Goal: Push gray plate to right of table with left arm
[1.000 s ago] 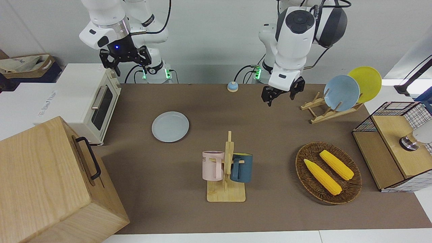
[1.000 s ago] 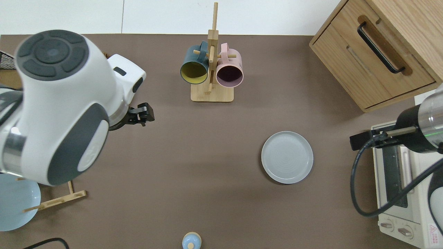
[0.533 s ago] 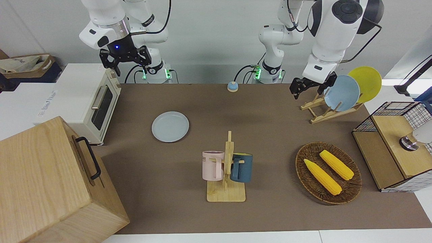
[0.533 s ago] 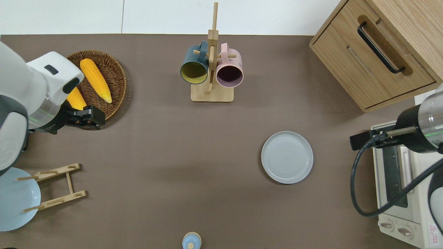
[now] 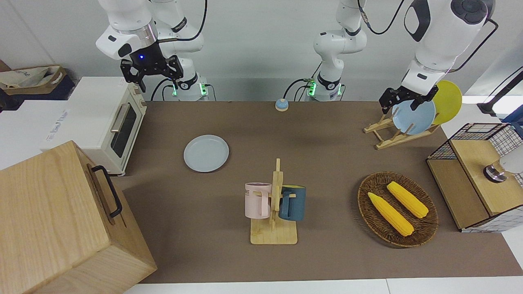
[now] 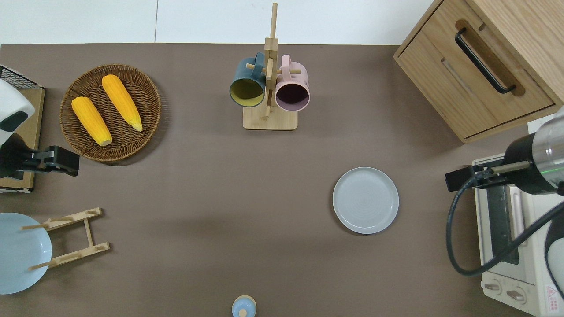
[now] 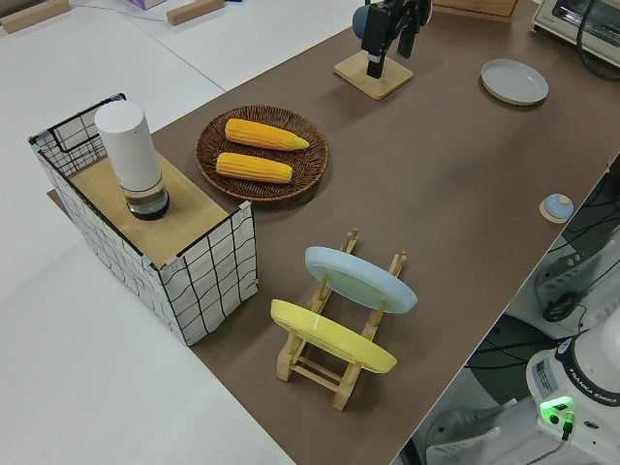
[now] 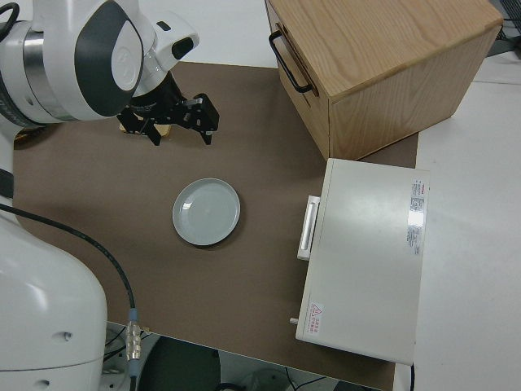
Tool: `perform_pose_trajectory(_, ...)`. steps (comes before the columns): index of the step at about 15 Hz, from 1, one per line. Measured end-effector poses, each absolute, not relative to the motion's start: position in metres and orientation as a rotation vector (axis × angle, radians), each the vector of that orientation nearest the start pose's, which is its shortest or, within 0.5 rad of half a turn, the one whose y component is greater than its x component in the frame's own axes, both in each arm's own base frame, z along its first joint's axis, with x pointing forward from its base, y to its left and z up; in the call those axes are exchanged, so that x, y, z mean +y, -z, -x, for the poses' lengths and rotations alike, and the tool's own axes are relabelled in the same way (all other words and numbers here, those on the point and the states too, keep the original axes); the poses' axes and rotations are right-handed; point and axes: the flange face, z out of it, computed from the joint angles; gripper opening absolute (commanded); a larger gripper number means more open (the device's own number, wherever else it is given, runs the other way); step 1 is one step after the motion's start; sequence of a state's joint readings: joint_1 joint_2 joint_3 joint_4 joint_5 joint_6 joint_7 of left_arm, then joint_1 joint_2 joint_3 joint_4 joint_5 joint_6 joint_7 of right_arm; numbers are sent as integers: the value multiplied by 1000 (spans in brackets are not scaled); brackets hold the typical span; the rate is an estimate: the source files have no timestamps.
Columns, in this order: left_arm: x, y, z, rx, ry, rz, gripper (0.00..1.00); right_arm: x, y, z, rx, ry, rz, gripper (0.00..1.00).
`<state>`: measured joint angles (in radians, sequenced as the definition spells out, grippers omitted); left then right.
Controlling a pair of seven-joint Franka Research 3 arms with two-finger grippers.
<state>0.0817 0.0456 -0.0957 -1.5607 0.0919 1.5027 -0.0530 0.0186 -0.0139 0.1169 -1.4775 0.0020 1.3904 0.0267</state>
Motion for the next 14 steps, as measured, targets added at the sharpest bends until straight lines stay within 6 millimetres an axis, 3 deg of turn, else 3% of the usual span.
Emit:
perform_pose_trajectory(7,-1,-558,-548,-36,-77,3056,995,72,-660,-526,-171,-115,3140,983)
perform_pose_trajectory(14,-15,-566,-540,-59,-1,3174,995,73,-660,-526,-171,-115,3140,983)
